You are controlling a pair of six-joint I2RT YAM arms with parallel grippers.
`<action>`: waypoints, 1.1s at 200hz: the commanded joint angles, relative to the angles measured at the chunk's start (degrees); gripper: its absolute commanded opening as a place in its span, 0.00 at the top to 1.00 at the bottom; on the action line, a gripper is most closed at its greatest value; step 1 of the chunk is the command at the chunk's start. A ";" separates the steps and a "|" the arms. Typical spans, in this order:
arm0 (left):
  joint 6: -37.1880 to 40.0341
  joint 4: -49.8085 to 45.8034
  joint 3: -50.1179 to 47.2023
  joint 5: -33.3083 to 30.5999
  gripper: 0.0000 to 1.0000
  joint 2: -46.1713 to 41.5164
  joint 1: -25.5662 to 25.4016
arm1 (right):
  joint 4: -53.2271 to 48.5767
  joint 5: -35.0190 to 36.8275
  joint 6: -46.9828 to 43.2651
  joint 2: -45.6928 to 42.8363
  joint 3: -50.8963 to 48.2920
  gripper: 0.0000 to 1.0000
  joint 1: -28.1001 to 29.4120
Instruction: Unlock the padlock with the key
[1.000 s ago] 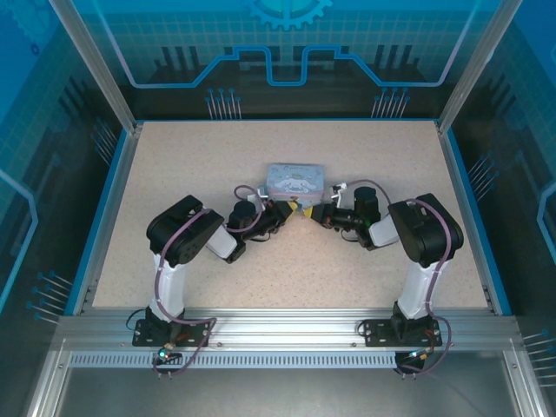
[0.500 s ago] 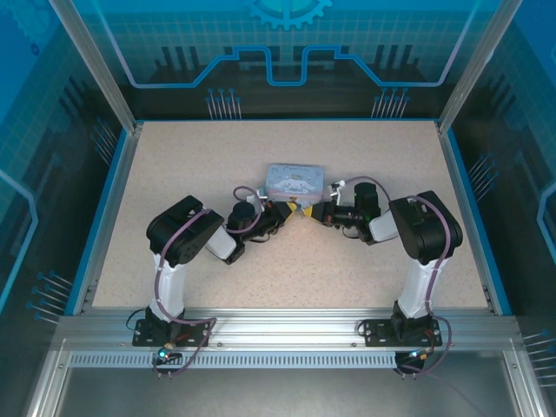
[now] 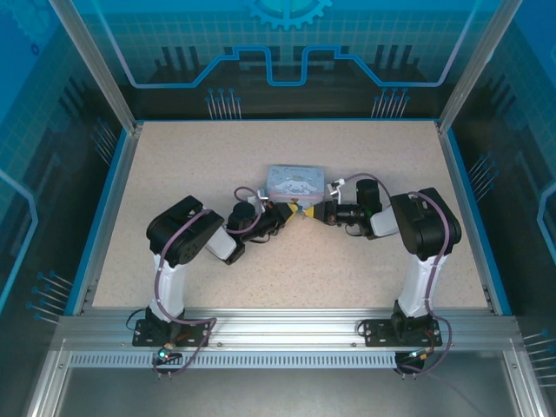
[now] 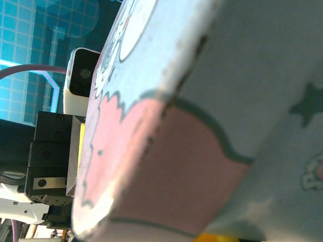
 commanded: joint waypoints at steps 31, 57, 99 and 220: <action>-1.18 4.40 -0.48 19.65 1.00 -2.70 -6.42 | 3.18 3.06 -2.11 2.38 5.11 0.95 0.13; -1.12 4.34 -0.55 19.70 1.00 -2.67 -6.37 | 5.27 4.15 0.04 3.00 5.36 0.94 -0.62; -1.13 4.18 0.58 19.79 1.00 -2.18 -6.51 | 6.69 4.15 1.27 4.05 6.07 0.94 0.89; -1.10 4.41 0.21 13.39 1.00 0.33 -6.76 | 10.84 6.32 4.11 4.35 3.14 0.83 0.67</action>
